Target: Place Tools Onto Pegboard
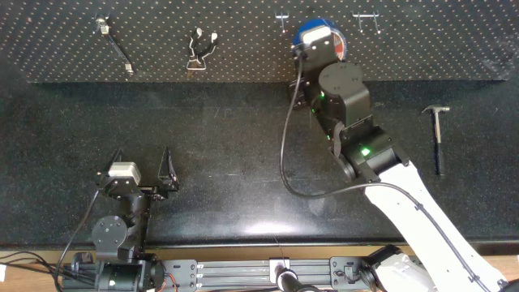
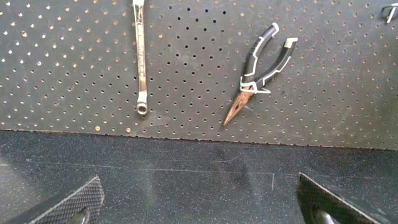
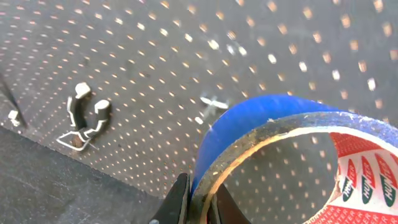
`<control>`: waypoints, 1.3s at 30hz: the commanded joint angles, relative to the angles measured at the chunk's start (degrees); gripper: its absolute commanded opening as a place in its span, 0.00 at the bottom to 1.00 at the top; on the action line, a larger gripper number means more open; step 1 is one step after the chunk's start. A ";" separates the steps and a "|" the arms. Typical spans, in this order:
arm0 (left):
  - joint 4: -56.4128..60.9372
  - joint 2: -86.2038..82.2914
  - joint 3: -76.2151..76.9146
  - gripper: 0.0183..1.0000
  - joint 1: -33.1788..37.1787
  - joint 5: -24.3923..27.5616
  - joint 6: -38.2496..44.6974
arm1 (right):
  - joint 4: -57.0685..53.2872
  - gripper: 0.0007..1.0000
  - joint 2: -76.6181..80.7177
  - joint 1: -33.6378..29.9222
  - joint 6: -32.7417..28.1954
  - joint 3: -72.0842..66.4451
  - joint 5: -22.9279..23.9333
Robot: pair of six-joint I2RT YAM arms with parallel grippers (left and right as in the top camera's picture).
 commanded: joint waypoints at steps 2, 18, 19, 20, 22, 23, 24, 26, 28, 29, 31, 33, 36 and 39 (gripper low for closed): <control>-0.42 -0.57 -0.13 1.00 0.37 0.44 0.55 | 3.23 0.07 0.42 1.31 -8.09 0.66 0.81; -0.42 -0.57 -0.13 1.00 0.37 0.44 0.55 | 9.03 0.07 6.60 6.14 -13.44 0.66 0.79; -0.42 -0.57 -0.13 1.00 0.37 0.44 0.55 | 9.03 0.07 7.06 6.12 -13.44 0.66 0.92; -0.42 -0.57 -0.13 1.00 0.37 0.44 0.55 | 9.03 0.07 7.82 6.12 -13.42 0.66 2.32; -0.42 -0.57 -0.13 1.00 0.37 0.44 0.55 | 9.07 0.07 9.14 6.12 -13.40 0.66 4.42; -0.42 -0.57 -0.13 1.00 0.37 0.44 0.55 | 9.20 0.07 9.88 6.12 -13.42 0.66 5.55; -0.42 -0.57 -0.13 1.00 0.37 0.44 0.55 | 9.44 0.07 10.64 6.12 -13.42 0.66 6.78; -0.42 -0.57 -0.13 1.00 0.37 0.44 0.55 | 10.47 0.07 12.22 6.12 -13.42 0.66 8.28; -0.42 -0.57 -0.13 1.00 0.37 0.44 0.55 | 11.54 0.07 13.55 6.12 -13.44 0.66 9.66; -0.42 -0.57 -0.13 1.00 0.37 0.44 0.55 | 12.02 0.07 14.19 6.12 -13.42 0.66 10.62; -0.42 -0.57 -0.13 1.00 0.37 0.44 0.55 | 12.74 0.08 15.12 6.12 -13.44 0.66 12.02; -0.42 -0.57 -0.13 1.00 0.37 0.44 0.55 | 14.38 0.07 16.39 6.10 -13.46 0.66 12.33; -0.42 -0.57 -0.13 1.00 0.37 0.44 0.55 | 17.94 0.07 18.45 6.08 -14.25 0.66 12.28; -0.42 -0.57 -0.13 1.00 0.37 0.44 0.55 | 21.42 0.07 20.52 6.08 -15.47 0.66 12.28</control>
